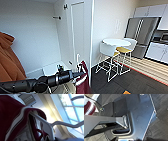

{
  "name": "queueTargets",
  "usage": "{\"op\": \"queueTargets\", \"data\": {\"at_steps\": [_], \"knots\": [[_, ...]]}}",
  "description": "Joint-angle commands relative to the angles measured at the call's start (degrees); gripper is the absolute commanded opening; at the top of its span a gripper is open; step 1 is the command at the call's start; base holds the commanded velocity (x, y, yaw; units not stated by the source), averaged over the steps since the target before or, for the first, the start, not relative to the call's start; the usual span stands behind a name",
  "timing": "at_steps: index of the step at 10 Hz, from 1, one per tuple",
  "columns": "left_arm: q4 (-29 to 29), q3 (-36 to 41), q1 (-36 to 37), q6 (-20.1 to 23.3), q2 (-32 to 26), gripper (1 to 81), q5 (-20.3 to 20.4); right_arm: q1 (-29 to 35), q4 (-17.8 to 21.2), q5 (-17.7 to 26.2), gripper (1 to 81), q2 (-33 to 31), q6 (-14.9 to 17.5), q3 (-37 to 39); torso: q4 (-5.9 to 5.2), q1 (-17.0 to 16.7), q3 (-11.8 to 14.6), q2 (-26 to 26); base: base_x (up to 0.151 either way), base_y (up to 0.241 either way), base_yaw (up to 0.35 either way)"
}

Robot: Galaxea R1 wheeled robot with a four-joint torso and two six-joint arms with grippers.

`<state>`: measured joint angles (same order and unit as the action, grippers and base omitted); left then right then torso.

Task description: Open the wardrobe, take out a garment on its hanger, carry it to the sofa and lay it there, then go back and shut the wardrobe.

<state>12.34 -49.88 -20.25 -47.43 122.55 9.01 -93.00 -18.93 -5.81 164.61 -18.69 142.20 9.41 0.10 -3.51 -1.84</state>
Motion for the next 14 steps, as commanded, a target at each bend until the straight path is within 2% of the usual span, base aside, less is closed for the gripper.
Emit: {"op": "queueTargets", "data": {"at_steps": [1, 4, 14], "knots": [[2.4, 2.9, 8.7, 0.9, -0.5, 1.0, 5.9, 0.6, -1.5, 2.8, 81.1, -2.2, 0.1, -2.6, 0.0, 0.0, 0.0, 0.0, 0.0, 0.0, -0.284], [3.1, 3.0, 8.6, 0.9, -0.6, 1.0, 5.9, -0.2, -1.0, 1.4, 81.1, -3.9, 0.1, -2.6, 0.0, 0.0, 0.0, 0.0, 0.0, 0.0, -0.284], [4.0, 4.2, 8.6, 0.9, -0.5, 1.0, 5.9, -1.1, -1.5, 1.4, 81.1, -2.9, 0.1, -2.2, 0.0, 0.0, 0.0, 0.0, 0.0, 0.0, -0.284]]}}
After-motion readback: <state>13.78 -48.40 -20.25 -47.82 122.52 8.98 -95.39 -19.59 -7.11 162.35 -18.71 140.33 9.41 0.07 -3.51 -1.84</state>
